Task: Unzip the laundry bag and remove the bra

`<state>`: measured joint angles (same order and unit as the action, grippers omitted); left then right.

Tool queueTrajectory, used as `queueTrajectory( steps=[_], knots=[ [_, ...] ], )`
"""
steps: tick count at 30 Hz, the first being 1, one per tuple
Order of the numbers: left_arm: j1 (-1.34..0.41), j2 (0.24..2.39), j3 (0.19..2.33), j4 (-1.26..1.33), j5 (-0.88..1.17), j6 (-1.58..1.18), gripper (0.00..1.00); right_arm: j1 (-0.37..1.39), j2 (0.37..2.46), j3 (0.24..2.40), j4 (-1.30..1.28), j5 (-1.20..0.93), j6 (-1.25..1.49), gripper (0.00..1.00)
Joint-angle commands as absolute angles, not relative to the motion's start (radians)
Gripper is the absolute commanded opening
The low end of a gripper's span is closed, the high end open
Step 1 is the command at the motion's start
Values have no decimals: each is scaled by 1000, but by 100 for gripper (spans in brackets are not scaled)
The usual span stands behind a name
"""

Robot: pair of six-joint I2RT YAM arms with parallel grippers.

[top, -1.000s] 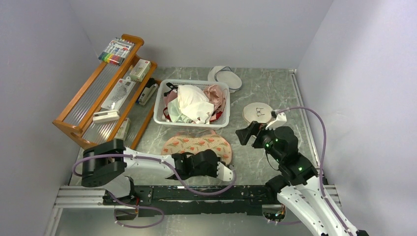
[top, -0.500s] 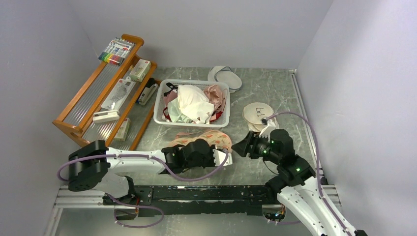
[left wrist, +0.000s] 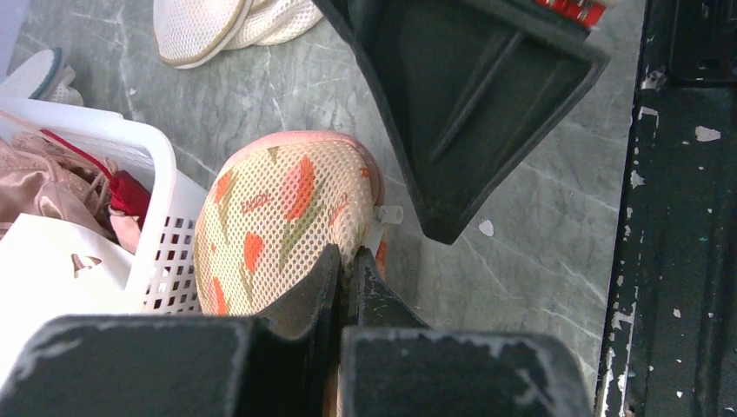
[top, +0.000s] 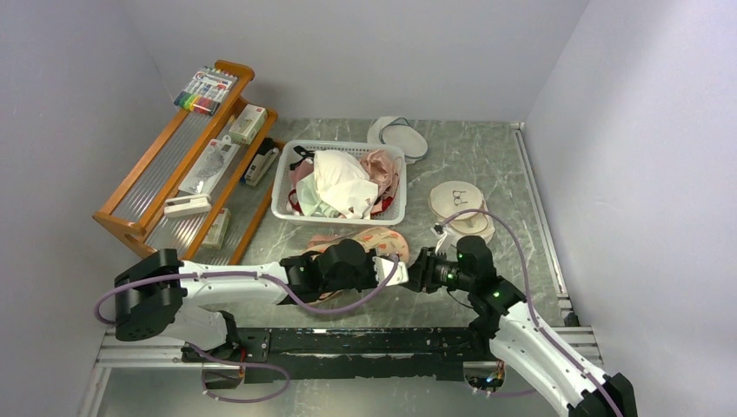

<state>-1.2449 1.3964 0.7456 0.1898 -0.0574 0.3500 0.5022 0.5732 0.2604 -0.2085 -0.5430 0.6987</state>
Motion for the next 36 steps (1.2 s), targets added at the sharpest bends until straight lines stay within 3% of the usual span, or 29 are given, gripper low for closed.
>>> queueTrajectory(
  steps=[1,15,32,36],
  knots=[
    [-1239,1354,776,216,-27,337,7,498,601,200,35,-597,723,32],
    [-1239,1342,779,204,-15,341,7,498,598,161,182,-567,753,36],
    [-1237,1334,767,210,-40,357,7,498,558,192,24,-514,698,6],
    [-1234,1331,770,206,-43,356,7,497,566,208,-24,-494,677,3]
  ],
)
